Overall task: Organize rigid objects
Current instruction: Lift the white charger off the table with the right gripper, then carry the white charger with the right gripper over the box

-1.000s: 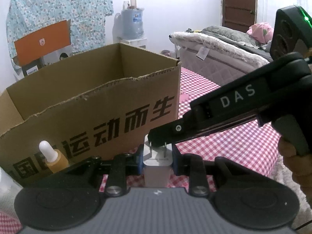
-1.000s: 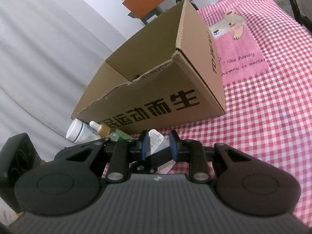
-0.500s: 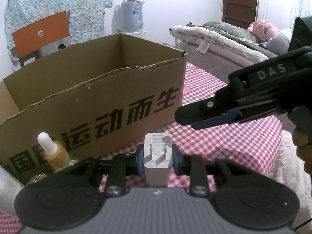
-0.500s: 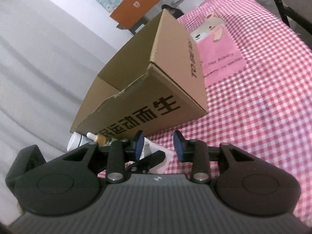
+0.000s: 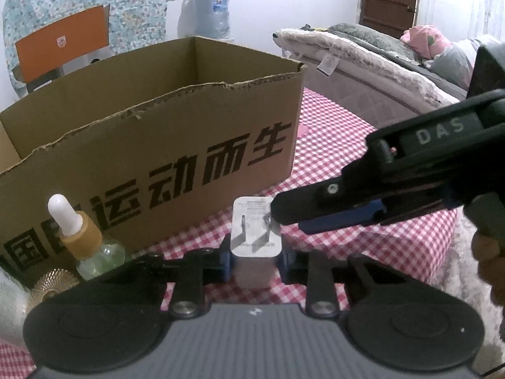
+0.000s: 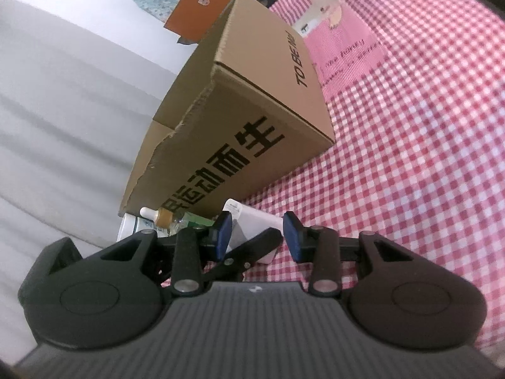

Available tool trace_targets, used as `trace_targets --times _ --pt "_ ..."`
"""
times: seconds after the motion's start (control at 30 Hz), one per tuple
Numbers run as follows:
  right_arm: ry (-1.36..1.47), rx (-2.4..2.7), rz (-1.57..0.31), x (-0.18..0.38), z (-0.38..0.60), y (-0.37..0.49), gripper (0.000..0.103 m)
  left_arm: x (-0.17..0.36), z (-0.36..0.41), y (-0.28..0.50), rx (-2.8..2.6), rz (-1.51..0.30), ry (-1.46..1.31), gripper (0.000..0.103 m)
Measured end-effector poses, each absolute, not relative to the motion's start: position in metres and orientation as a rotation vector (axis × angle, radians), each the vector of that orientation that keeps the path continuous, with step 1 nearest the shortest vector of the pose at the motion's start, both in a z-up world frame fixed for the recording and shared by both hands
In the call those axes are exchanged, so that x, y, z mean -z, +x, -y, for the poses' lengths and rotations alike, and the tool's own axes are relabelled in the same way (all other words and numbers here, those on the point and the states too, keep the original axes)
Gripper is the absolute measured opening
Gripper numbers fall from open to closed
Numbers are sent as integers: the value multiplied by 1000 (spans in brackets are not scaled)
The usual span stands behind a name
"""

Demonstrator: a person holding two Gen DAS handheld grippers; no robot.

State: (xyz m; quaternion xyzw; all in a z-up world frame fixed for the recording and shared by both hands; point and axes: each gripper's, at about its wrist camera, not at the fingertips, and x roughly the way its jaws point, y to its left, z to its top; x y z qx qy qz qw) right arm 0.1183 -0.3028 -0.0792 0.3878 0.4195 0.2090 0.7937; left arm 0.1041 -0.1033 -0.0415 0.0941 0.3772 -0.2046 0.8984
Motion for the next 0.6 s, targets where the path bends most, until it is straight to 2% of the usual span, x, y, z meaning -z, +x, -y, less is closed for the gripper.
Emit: trace_targets --times 0.3,0.6 --pt "906 -458 -898 87 294 120 29 40 100 100 392 -763 178 28" --pt "880 -508 -842 62 281 118 29 11 99 90 363 -713 163 28"
